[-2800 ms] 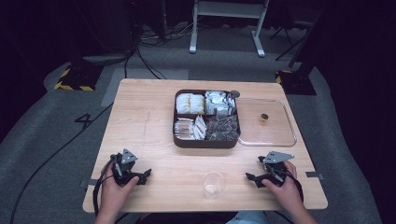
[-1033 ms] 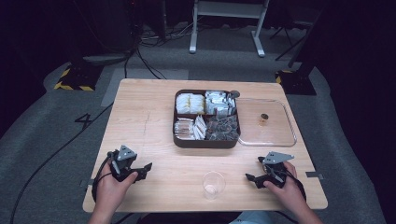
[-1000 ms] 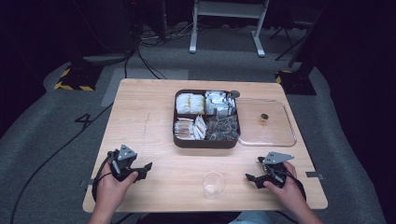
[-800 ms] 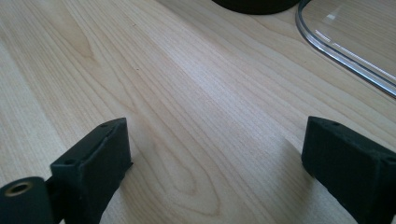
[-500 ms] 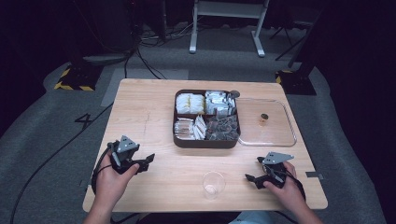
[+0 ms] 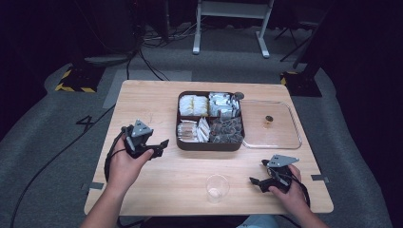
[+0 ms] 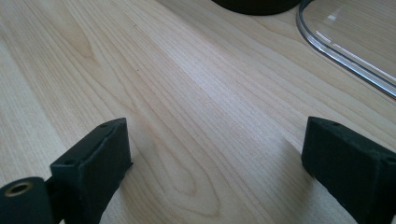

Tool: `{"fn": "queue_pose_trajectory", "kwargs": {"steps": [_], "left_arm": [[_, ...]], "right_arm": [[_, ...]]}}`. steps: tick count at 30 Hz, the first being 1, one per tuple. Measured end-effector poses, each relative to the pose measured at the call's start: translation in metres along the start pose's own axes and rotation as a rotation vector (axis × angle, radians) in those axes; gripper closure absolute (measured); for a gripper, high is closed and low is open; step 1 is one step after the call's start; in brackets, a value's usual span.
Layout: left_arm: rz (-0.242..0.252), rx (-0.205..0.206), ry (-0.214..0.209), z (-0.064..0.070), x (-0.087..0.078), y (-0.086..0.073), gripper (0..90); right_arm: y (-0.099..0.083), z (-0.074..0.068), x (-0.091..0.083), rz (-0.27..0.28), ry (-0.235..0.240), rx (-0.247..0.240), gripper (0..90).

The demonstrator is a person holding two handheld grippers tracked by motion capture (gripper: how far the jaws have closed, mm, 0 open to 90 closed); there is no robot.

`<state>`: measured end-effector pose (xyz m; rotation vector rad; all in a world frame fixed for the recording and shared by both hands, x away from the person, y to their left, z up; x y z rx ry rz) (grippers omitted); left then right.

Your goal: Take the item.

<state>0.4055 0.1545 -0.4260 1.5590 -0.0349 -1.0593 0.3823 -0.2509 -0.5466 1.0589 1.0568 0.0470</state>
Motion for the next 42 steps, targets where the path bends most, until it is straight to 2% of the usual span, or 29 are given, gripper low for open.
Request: {"fn": "queue_pose_trajectory", "kwargs": {"steps": [5, 18, 22, 25, 26, 31, 33, 37, 38, 39, 41, 42], "left_arm": [[0.012, 0.000, 0.004, -0.001, 0.015, 0.023, 29.4], [0.016, -0.040, 0.011, -0.006, 0.038, 0.056, 29.5], [0.032, -0.017, -0.002, -0.005, 0.048, 0.072, 29.5], [0.030, -0.003, 0.001, -0.006, 0.051, 0.077, 29.6], [0.034, 0.008, 0.000, -0.006, 0.056, 0.084, 29.7], [0.040, 0.026, 0.005, -0.005, 0.068, 0.094, 30.6], [0.026, 0.044, -0.001, -0.004, 0.078, 0.100, 30.6], [0.033, 0.033, 0.000, -0.003, 0.089, 0.104, 30.7], [0.034, 0.027, 0.016, -0.005, 0.097, 0.107, 31.3], [0.034, 0.027, 0.016, -0.005, 0.097, 0.107, 32.0], [0.030, 0.023, 0.026, -0.006, 0.106, 0.110, 32.4], [0.028, 0.018, 0.021, -0.007, 0.116, 0.114, 32.3]], "right_arm": [[0.000, 0.000, 0.000, -0.001, 0.001, 0.001, 8.2], [0.000, 0.000, 0.000, -0.001, 0.001, 0.001, 8.2], [0.000, 0.000, 0.000, -0.001, 0.001, 0.001, 8.2], [0.000, 0.000, 0.000, -0.001, 0.001, 0.001, 8.2], [0.000, 0.000, 0.000, -0.001, 0.001, 0.001, 8.2], [0.000, 0.000, 0.000, -0.001, 0.001, 0.001, 8.2], [0.000, 0.000, 0.000, -0.001, 0.001, 0.001, 8.2], [0.000, 0.000, 0.000, -0.001, 0.001, 0.001, 8.2], [0.000, 0.000, 0.000, -0.001, 0.001, 0.001, 8.2], [0.000, 0.000, 0.000, -0.001, 0.001, 0.001, 8.2], [0.000, 0.000, 0.000, 0.000, 0.001, 0.001, 8.2], [0.000, 0.000, 0.000, -0.001, 0.001, 0.001, 8.2]]}}
Point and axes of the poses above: each handheld gripper's, and its own axes: x roughly forward along the jaws, y roughly out of its top, z roughly to its right, the point moved 6 cm from there along x, roughly forward along the jaws, and after that the axes turned 6 degrees about -y, right-handed, at the moved point
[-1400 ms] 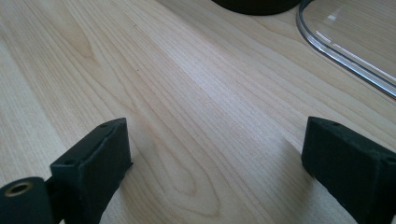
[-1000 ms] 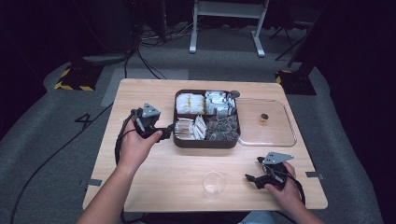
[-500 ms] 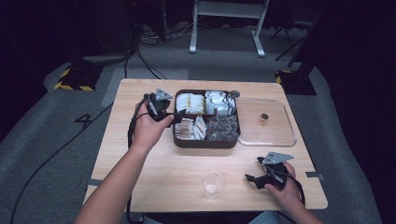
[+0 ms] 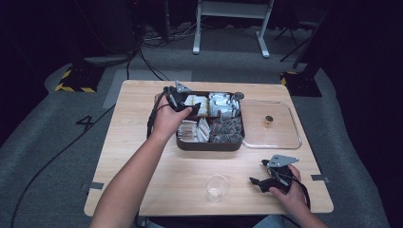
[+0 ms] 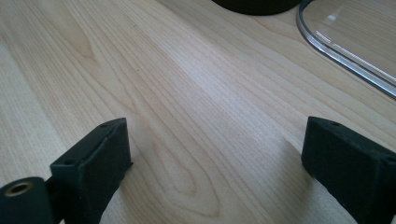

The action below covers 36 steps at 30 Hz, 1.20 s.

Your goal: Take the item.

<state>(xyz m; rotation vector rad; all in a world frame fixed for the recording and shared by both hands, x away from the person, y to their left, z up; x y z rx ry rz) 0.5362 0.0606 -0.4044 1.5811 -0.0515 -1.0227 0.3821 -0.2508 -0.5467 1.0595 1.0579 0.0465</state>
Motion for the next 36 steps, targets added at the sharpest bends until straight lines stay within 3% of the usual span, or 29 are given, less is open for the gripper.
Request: {"fn": "queue_pose_trajectory", "kwargs": {"steps": [5, 7, 10, 12, 21, 25, 36], "left_arm": [[-0.003, -0.030, -0.009, -0.001, 0.017, 0.003, 32.7], [0.012, -0.073, -0.011, -0.002, 0.030, 0.004, 33.1], [0.009, -0.077, 0.000, -0.004, 0.040, 0.004, 33.2], [-0.016, -0.070, 0.020, -0.009, 0.052, 0.001, 33.2], [-0.098, -0.092, 0.035, -0.021, 0.076, -0.013, 37.5], [-0.151, -0.110, 0.018, -0.022, 0.086, -0.022, 45.9], [-0.222, -0.107, -0.008, -0.019, 0.098, -0.032, 60.1]], "right_arm": [[0.000, 0.000, 0.000, 0.000, 0.000, 0.000, 8.2], [0.000, 0.000, 0.000, -0.001, 0.000, 0.001, 8.2], [0.000, 0.000, 0.000, -0.001, 0.000, 0.001, 8.2], [0.000, 0.000, 0.000, -0.001, 0.001, 0.001, 8.2], [0.000, 0.000, 0.000, 0.001, 0.000, 0.003, 8.2], [0.000, 0.000, 0.000, 0.000, 0.001, 0.004, 8.2], [0.000, 0.000, 0.000, 0.001, 0.000, 0.003, 8.2]]}}
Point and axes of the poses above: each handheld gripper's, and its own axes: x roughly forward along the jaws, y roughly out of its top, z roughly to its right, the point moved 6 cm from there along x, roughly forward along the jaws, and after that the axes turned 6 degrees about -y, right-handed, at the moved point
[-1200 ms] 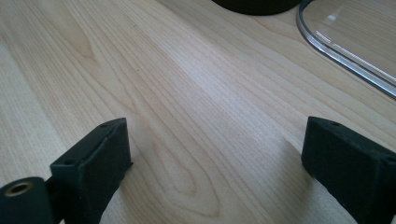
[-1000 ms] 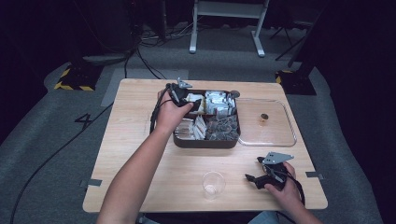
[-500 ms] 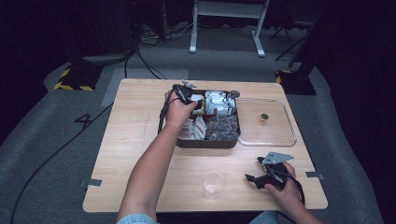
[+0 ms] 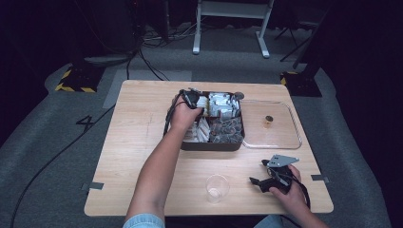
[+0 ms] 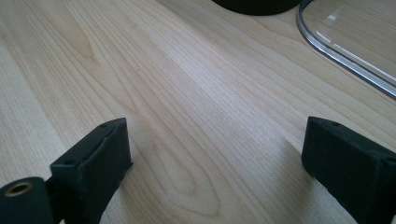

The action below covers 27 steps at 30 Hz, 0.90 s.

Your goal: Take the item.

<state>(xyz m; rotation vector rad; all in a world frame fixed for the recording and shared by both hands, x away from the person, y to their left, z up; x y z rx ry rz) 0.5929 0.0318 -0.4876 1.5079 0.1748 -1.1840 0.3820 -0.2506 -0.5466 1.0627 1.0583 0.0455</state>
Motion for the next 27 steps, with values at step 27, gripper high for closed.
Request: {"fn": "queue_pose_trajectory", "kwargs": {"steps": [27], "left_arm": [[-0.077, 0.098, -0.069, 0.007, 0.002, 0.001, 90.0]], "right_arm": [[0.000, 0.000, 0.000, 0.000, 0.000, 0.000, 8.2]]}}
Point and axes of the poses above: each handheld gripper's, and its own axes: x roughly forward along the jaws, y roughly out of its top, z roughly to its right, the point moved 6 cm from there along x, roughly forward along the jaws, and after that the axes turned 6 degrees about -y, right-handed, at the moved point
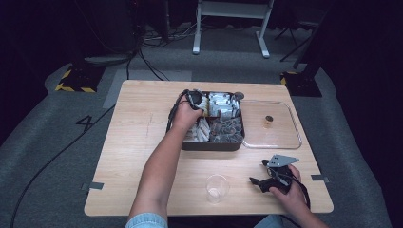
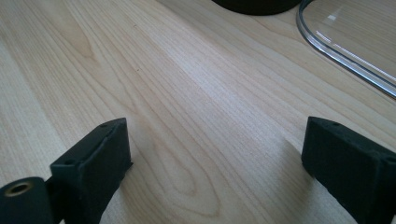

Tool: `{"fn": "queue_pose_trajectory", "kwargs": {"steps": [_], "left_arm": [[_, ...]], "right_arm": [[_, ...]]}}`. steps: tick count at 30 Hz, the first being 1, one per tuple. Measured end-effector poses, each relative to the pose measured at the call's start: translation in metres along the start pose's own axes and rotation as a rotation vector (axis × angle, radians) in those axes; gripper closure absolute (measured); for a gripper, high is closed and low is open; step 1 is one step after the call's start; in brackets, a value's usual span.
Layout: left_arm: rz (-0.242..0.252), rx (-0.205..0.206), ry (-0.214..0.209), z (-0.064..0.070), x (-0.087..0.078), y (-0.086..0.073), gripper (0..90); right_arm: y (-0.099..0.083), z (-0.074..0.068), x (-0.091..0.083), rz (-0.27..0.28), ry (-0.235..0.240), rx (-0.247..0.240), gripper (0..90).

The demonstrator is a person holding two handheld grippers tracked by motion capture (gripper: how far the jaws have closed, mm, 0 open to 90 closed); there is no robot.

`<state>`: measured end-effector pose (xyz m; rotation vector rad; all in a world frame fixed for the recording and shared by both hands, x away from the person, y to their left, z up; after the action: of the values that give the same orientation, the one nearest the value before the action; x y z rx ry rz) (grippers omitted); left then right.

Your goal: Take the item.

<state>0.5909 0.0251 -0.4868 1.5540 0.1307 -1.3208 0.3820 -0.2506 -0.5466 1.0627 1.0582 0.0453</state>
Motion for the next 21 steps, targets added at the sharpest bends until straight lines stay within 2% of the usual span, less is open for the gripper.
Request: {"fn": "queue_pose_trajectory", "kwargs": {"steps": [5, 13, 20, 21], "left_arm": [[0.026, 0.019, -0.004, 0.001, -0.010, 0.006, 90.0], [0.086, 0.047, -0.032, 0.004, -0.036, 0.019, 90.0], [0.149, 0.079, -0.075, 0.013, -0.058, 0.027, 90.0], [0.169, 0.085, -0.087, 0.016, -0.065, 0.029, 90.0]], "right_arm": [[0.000, 0.000, 0.000, 0.003, -0.001, -0.003, 8.2], [0.000, 0.000, 0.000, 0.001, -0.001, -0.001, 8.2], [0.000, 0.000, 0.000, 0.000, 0.001, 0.002, 8.2], [0.000, 0.000, 0.000, 0.000, 0.000, 0.001, 8.2]]}}
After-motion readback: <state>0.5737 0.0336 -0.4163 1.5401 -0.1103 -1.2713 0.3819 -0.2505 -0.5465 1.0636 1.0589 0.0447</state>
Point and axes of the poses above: each handheld gripper's, and its own axes: x roughly forward along the jaws, y roughly out of its top, z roughly to its right, the point moved 6 cm from there along x, roughly forward along the jaws, and after that the axes turned 6 degrees about -y, right-handed, at the moved point
